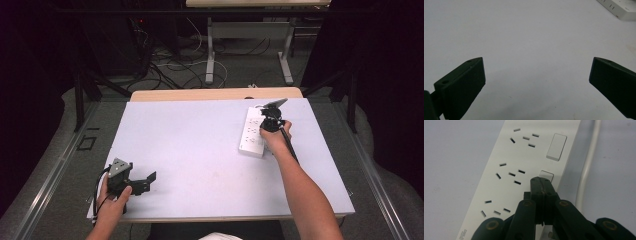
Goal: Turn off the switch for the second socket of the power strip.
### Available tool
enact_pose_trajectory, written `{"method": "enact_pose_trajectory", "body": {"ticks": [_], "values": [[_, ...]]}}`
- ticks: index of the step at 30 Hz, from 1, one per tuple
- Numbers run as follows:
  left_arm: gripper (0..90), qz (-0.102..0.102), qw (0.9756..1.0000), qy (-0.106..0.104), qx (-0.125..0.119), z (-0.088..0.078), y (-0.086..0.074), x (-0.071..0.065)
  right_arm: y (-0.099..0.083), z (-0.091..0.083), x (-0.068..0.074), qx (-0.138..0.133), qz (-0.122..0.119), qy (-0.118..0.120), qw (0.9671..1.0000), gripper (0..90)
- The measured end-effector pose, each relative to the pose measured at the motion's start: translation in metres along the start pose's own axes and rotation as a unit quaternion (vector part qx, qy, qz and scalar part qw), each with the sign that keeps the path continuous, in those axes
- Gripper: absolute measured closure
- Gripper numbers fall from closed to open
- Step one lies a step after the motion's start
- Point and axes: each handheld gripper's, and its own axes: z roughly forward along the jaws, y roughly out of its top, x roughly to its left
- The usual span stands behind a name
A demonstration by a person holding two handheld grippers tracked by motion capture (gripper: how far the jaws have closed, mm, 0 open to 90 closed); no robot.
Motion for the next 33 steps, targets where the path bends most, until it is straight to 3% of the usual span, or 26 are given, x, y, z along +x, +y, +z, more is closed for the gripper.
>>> {"method": "enact_pose_trajectory", "body": {"ticks": [12, 24, 26, 33], "values": [[0.5, 0.000, 1.0000, 0.000, 0.000, 0.000, 0.000, 0.000, 0.000, -0.001, 0.000, -0.001, 0.000, 0.001, 1.0000, 90.0], [0.5, 0.000, 1.0000, 0.001, 0.000, 0.000, 0.000, 0.000, 0.004, -0.009, -0.001, -0.021, 0.000, 0.006, 0.9998, 90.0], [0.5, 0.000, 1.0000, 0.001, 0.000, 0.000, 0.000, 0.000, 0.005, -0.010, 0.001, -0.025, 0.010, 0.004, 0.9996, 89.5], [0.5, 0.000, 1.0000, 0.001, 0.000, 0.001, 0.000, 0.000, 0.006, -0.015, 0.000, -0.037, -0.001, 0.010, 0.9993, 86.8]]}}
